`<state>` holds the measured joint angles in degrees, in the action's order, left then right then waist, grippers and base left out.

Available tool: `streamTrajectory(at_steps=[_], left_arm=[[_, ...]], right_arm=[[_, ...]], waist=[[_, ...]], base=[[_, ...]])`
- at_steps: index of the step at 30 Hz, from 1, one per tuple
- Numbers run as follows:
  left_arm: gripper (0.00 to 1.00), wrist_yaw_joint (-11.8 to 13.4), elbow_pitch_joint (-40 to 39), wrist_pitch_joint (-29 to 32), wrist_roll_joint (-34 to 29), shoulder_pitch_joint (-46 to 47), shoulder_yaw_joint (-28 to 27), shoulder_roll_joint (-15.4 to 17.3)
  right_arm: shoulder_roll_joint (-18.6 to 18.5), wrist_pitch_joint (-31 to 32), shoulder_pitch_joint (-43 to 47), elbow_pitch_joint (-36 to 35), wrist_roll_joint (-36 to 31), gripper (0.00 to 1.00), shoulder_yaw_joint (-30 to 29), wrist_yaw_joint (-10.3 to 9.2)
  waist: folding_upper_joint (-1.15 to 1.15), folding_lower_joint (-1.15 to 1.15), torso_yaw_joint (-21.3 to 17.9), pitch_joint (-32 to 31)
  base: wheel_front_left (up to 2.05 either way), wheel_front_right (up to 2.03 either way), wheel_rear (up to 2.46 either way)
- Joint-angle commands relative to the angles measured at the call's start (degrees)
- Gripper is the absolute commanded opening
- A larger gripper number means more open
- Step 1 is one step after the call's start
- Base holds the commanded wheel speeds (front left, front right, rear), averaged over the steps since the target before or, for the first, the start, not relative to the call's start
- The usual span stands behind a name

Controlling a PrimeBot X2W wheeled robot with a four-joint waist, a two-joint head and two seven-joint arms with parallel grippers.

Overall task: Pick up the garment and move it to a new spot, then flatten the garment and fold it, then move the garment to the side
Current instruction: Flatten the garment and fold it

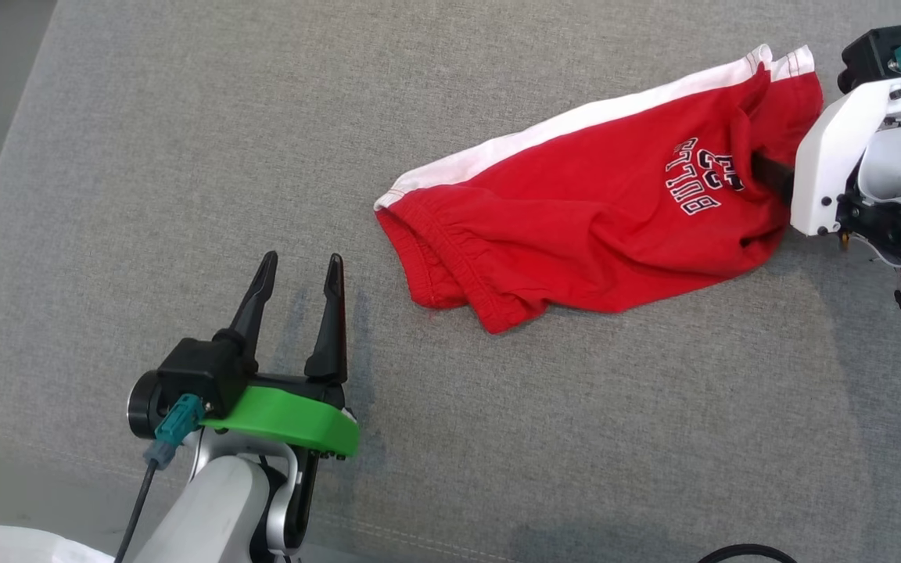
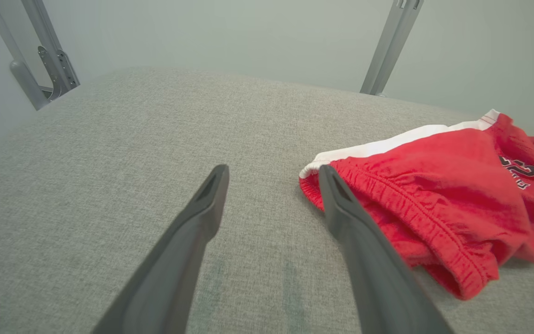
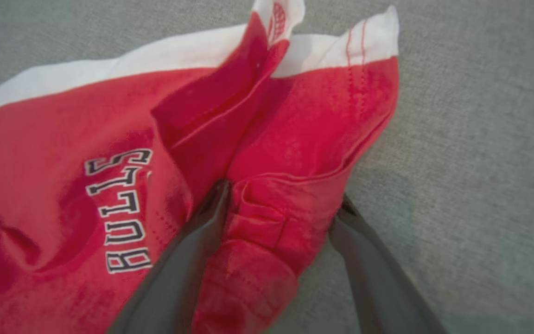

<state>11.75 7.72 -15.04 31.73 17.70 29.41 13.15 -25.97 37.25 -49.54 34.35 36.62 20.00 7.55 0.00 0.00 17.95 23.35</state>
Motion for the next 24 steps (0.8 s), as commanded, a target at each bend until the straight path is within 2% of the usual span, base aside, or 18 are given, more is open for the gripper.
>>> streamTrajectory(at_steps=[1,2,11,14,18,24], left_arm=[[1.00,-0.32,0.13,-0.15,-0.29,-0.56,-0.31,-0.28],[1.00,-0.65,0.43,-0.15,-0.43,-0.53,-0.50,-0.48],[1.00,-3.96,1.99,-0.15,-1.93,-1.23,-2.27,-0.53],[1.00,-6.15,1.85,-0.15,-2.68,-2.24,-2.94,-0.24],[1.00,-9.16,1.67,-0.16,-3.98,-4.80,-4.16,0.28],[1.00,-10.84,1.09,-0.16,-5.81,-11.76,-6.97,1.26]], right_arm=[[-0.47,0.71,2.32,1.25,-0.80,0.18,0.03,-0.13],[-0.58,0.56,2.58,1.56,-1.22,0.00,-0.51,-0.13],[0.14,-1.43,5.24,4.42,-1.70,0.00,-8.76,-0.17],[1.17,-3.03,6.96,3.85,-0.28,0.00,-11.80,-0.16],[3.99,-5.79,11.39,-0.04,4.12,0.00,-15.31,-0.12],[6.28,-8.74,23.94,-9.22,10.96,0.00,-19.34,-0.12]], waist=[[0.00,0.00,0.11,-0.20],[0.00,0.00,0.14,-0.29],[0.00,0.00,-0.39,-1.98],[0.00,0.00,-1.21,-3.29],[0.00,0.00,-3.11,-6.31],[0.00,0.00,-7.58,-12.06]], base=[[0.00,0.00,0.00],[0.00,0.00,0.00],[0.00,0.00,0.00],[0.00,0.00,0.00],[0.00,0.00,0.00],[0.00,0.00,0.00]])
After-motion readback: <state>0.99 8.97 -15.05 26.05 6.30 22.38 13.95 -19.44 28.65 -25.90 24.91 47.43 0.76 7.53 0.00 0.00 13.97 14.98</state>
